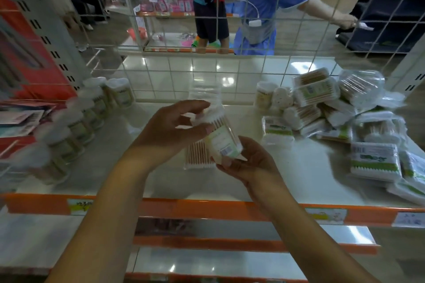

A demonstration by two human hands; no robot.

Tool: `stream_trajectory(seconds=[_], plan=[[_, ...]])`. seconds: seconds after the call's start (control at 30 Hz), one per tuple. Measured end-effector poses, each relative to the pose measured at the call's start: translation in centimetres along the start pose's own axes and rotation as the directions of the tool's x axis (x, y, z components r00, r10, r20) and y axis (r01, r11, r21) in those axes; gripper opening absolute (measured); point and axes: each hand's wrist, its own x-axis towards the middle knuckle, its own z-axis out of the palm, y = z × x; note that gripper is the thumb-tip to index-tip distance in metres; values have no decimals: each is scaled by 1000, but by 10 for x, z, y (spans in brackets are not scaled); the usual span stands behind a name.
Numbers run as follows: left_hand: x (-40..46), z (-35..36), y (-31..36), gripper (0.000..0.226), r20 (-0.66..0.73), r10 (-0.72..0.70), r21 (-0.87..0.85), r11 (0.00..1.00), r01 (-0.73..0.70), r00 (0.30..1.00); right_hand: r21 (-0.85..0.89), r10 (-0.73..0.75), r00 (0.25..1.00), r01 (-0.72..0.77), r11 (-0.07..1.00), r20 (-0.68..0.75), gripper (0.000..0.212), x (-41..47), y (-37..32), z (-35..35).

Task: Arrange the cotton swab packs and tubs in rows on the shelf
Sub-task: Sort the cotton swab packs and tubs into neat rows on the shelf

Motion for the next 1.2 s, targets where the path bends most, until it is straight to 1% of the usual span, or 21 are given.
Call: stream_trajectory(seconds=[0.1,0.13,0.17,0.2,0.23,0.27,0.3,0.37,0.4,0.47,0.53,0.63,0.7,0.8,0.97,1.03,1.1,1.2], plan=[[-6,-26,3,40,10,-22,161,987,20,1000,-109,-10,1000,10,994,0,39,6,-1,26],[-7,-35,5,44,7,-24,209,978,22,1000,-172,-16,1000,16,985,0,39,9,-1,37],[-6,-45,6,49,10,-29,260,965,26,1000,-294,-35,999,32,955,-5,38,12,-2,47],[-3,-56,6,51,14,-36,318,948,29,999,-484,-73,997,57,873,-15,36,15,-5,57],[1,-68,4,52,19,-40,386,922,30,999,-677,-113,994,81,731,-2,40,18,-7,66],[6,-81,2,52,23,-39,461,887,24,999,-814,-147,988,118,569,41,49,23,-9,73],[12,-93,-1,53,27,-28,528,849,10,999,-889,-156,982,164,428,106,55,27,-12,81],[27,-115,-9,52,32,-12,616,788,-10,999,-945,-136,965,249,213,224,56,36,-15,98],[34,-125,-15,52,23,-21,645,764,1,1000,-952,-128,958,272,138,255,53,40,-15,106],[48,-142,-28,53,-12,-57,705,708,49,998,-951,-128,947,303,62,294,49,48,-13,123],[60,-156,-44,54,-11,-51,763,646,41,999,-949,-139,940,316,17,311,48,55,-7,138],[75,-169,-71,55,18,-61,802,597,22,998,-947,-135,938,320,-27,320,46,62,8,155],[81,-173,-87,56,21,-79,821,570,28,997,-951,-140,940,309,-31,310,44,65,17,163],[89,-177,-105,55,36,-68,851,525,5,997,-956,-127,948,291,-22,292,42,69,30,171],[99,-183,-127,52,56,-92,865,502,-2,994,-967,-110,961,256,-6,255,44,72,42,175],[100,-184,-132,49,68,-74,859,512,-21,995,-970,-101,965,244,-2,243,45,72,44,177],[100,-185,-135,47,72,-65,867,497,-30,995,-972,-95,967,237,3,235,45,72,46,179],[98,-186,-138,52,75,-51,879,475,-42,996,-974,-80,971,227,6,226,42,72,50,183]])
